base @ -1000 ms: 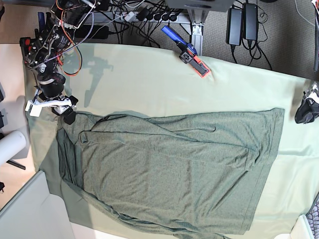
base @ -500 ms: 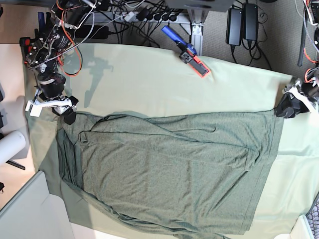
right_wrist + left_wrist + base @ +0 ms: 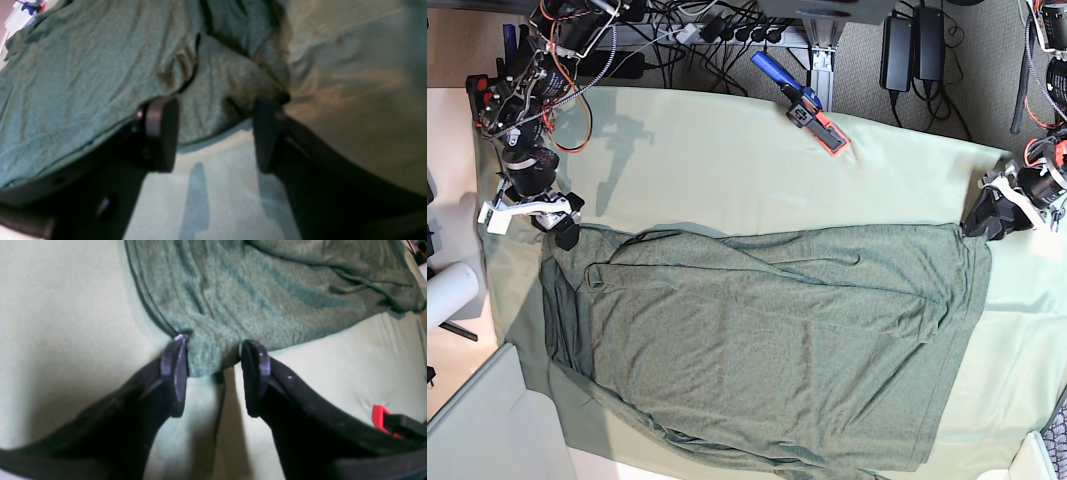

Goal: Fold the T-shirt properly

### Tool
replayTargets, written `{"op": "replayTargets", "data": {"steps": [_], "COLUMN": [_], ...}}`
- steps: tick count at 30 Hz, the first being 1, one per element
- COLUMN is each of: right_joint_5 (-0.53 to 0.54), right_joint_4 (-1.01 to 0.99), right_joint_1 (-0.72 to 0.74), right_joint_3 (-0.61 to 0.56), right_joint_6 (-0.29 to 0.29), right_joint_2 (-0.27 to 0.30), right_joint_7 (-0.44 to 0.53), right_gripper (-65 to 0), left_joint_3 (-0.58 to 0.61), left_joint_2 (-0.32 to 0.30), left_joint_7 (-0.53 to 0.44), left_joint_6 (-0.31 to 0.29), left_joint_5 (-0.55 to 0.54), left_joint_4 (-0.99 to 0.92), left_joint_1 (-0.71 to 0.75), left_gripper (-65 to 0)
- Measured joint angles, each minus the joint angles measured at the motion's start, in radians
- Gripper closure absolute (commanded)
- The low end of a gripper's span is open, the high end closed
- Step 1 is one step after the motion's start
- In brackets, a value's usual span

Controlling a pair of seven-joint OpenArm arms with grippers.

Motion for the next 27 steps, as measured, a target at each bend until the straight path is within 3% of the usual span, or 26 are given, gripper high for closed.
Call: {"op": "replayTargets", "data": {"steps": [6,27], "right_joint_5": [-0.005,0.048], "right_joint_4": [0.0,-0.128], "right_joint_1": [0.0,0.018], "right_joint_3": [0.0,-0.002], "right_joint_6": [0.0,0.0], "right_joint_2": [0.0,-0.019], "right_joint_7": [0.0,0.06], "right_gripper": [-35.1,-35.1], "left_joint_3": [0.001,0.002], "left_joint_2": [0.004,0.004], "left_joint_7": [-0.001,-0.008], "left_joint_6": [0.0,0.0], "left_joint_5": [0.029,0.031], "left_joint_4": [0.0,0.0], "left_joint_1": [0.0,-0.003], "left_gripper": [0.0,0.0]}}
